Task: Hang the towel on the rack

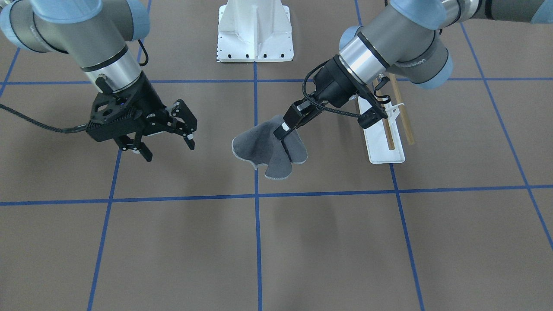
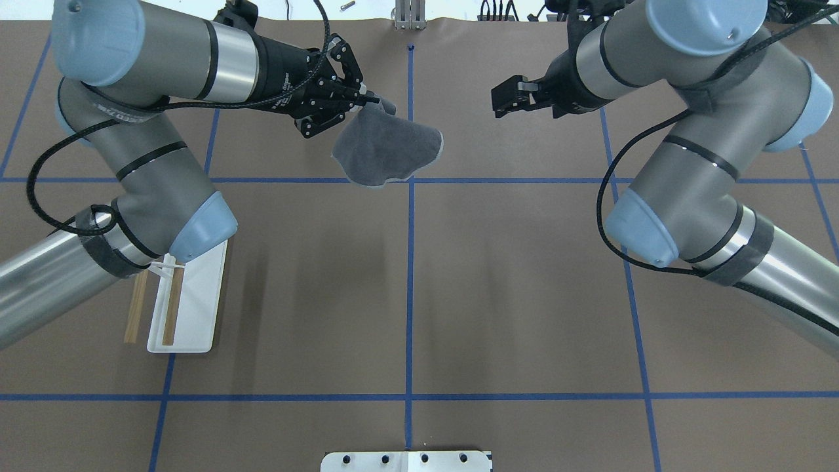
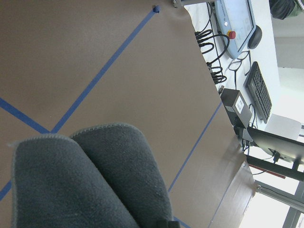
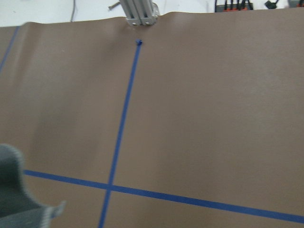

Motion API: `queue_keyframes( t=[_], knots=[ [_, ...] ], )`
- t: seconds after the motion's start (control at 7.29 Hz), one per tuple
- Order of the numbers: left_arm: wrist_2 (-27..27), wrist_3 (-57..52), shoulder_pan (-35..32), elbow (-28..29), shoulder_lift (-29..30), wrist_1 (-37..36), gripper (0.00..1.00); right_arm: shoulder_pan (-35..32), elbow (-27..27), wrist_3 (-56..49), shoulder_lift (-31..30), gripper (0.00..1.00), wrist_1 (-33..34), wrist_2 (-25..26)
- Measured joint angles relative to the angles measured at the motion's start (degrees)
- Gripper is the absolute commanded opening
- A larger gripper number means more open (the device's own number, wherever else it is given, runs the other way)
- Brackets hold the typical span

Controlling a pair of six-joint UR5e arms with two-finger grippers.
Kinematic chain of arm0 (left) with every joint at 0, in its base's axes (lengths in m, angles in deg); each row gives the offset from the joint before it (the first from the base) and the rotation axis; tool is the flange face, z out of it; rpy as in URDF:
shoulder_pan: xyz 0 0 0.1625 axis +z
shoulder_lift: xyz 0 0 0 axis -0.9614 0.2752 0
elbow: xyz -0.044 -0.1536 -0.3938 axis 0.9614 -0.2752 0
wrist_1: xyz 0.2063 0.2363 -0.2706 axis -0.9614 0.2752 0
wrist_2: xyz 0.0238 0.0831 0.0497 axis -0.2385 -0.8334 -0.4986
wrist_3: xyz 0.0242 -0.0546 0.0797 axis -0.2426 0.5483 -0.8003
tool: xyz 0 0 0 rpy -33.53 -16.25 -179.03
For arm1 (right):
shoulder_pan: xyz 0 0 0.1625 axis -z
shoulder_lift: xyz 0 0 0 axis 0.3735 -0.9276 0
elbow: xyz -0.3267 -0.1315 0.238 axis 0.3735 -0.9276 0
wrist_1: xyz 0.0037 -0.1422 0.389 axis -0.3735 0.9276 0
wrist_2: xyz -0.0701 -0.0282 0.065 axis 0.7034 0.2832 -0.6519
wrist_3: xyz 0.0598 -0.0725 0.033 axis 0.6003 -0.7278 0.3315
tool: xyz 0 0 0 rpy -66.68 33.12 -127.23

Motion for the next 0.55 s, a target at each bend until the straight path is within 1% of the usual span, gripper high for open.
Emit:
queue_keyframes(
  t=[0.14, 0.27, 0.55],
  knots=[
    [2.5, -2.3, -0.4, -2.3, -2.4, -0.1, 0.0, -3.0, -0.3, -7.2, -1.5, 1.0, 4.3, -2.0],
    [4.8, -5.8, -0.7, -4.7, -5.5, -0.1, 0.0, -5.7, -1.3, -14.7, -3.4, 1.0, 6.8, -3.6],
    [7.5, -13.3, -1.1, -8.3, -11.7, 0.1, 0.0, -10.9, -6.0, -29.0, -6.4, 1.0, 8.2, -5.8]
  ],
)
